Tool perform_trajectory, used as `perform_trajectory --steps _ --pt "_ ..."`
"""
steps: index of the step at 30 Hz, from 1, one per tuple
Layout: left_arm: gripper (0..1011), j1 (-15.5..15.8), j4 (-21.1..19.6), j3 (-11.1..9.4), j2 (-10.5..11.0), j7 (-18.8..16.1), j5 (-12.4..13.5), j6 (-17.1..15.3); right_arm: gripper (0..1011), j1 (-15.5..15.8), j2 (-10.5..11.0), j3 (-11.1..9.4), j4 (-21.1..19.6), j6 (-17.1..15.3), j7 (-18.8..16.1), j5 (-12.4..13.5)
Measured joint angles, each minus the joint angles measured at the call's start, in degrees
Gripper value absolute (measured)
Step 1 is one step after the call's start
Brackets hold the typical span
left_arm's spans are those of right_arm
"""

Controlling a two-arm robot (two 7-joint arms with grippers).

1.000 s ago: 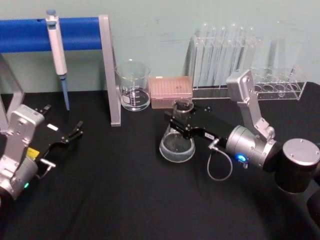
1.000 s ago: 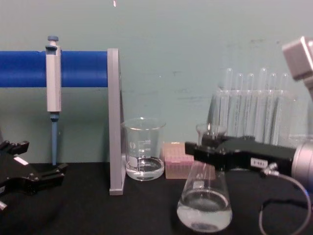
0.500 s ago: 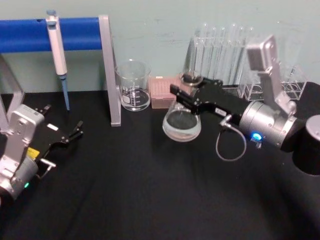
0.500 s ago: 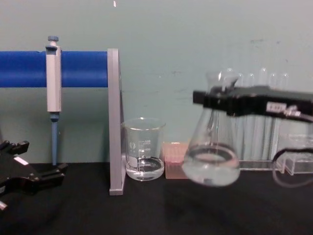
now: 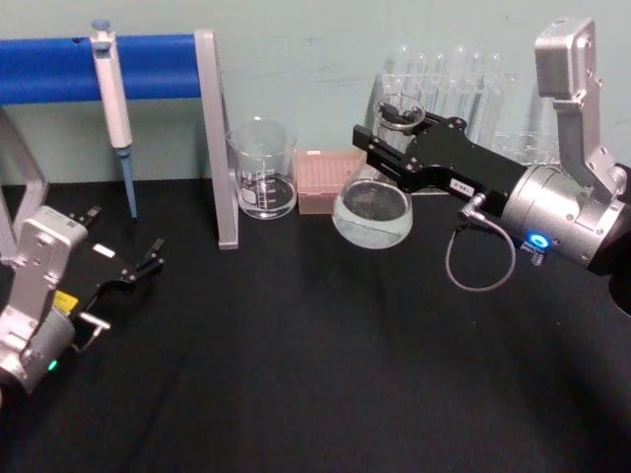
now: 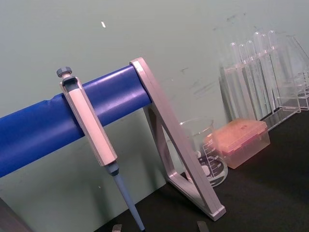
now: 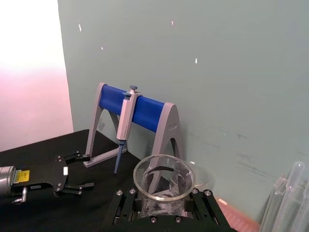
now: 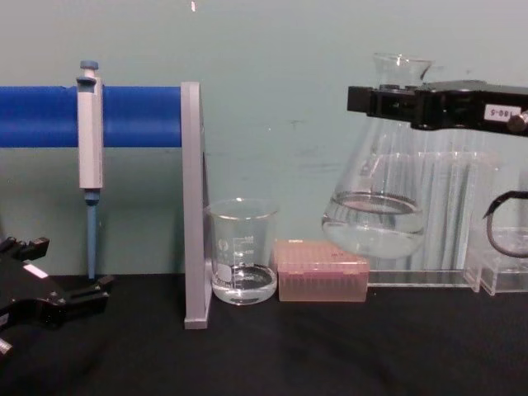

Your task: Grasp the erlenmeyer flask with one hand, shake it three times, then place it back.

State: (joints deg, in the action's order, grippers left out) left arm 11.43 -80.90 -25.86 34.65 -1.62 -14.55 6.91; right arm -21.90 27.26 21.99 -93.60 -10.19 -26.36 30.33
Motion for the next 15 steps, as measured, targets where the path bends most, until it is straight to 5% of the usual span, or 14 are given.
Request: perform_trajectory --steps 15 --pt "1001 0.00 0.00 0.00 0.00 0.00 0.00 0.00 453 -1.28 0.40 1.68 1.43 -0.25 0.88 1.01"
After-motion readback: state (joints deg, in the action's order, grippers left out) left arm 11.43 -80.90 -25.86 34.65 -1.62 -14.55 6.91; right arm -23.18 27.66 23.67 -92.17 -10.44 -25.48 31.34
